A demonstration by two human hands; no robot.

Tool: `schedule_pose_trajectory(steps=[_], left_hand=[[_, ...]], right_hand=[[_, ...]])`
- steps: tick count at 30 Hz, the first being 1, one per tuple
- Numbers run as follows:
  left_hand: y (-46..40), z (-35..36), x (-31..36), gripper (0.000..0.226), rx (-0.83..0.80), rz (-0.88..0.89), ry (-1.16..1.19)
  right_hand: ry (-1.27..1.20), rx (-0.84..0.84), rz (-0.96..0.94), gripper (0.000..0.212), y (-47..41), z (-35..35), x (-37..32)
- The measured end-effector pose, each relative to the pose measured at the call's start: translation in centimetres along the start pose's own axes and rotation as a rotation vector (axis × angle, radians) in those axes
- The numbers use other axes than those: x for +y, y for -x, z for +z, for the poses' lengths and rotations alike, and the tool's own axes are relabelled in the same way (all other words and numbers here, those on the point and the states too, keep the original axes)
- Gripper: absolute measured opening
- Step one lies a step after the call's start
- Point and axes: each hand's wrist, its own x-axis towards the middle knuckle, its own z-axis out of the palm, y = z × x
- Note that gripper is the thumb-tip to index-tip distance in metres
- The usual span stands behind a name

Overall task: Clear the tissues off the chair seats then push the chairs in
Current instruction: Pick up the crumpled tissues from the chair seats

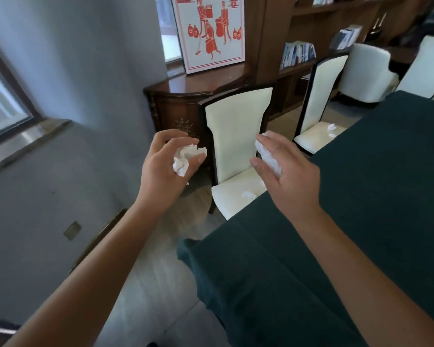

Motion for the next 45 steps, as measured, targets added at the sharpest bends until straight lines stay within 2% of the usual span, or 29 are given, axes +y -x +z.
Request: schedule_pose_trajectory(steps=[7,15,25,30,36,39,45], left_hand=[[-6.6,1.0,-8.3,0.028,-0.092,-0.025,0.132],[-16.5,1.2,-14.4,0.028,-0.231,0.106,0.229],[-23.0,11.7,-19.4,0.026,-0.415,0.202,0.339],[-27.6,14.4,-21.0,0.029,-0.416,0.295,0.330],[-30.4,17.5,-23.3,0.029,-0.476,0.277,0.328],[-31.6,19.2,-24.6,0.029,-0.545,0.222,0.377],[-35.1,21.7,-28.0,0.035,-0.691,0.247,0.441]], right_hand=[[0.155,0.019,0.064,0.038,-3.6,6.7,0.4],[0.291,0.111,0.234,0.039,-6.7,12.8,-1.5],[0.410,0.123,0.477,0.039,-8.5,16.4,4.7],[0.385,0.138,0.562,0.040,-10.6,19.3,8.1],[0.388,0.143,0.655,0.039,-11.3,21.8,10.1],[0.416,0.126,0.708,0.039,-11.1,23.1,10.6],[0.536,0.164,0.811,0.040,-11.9,27.0,10.0]])
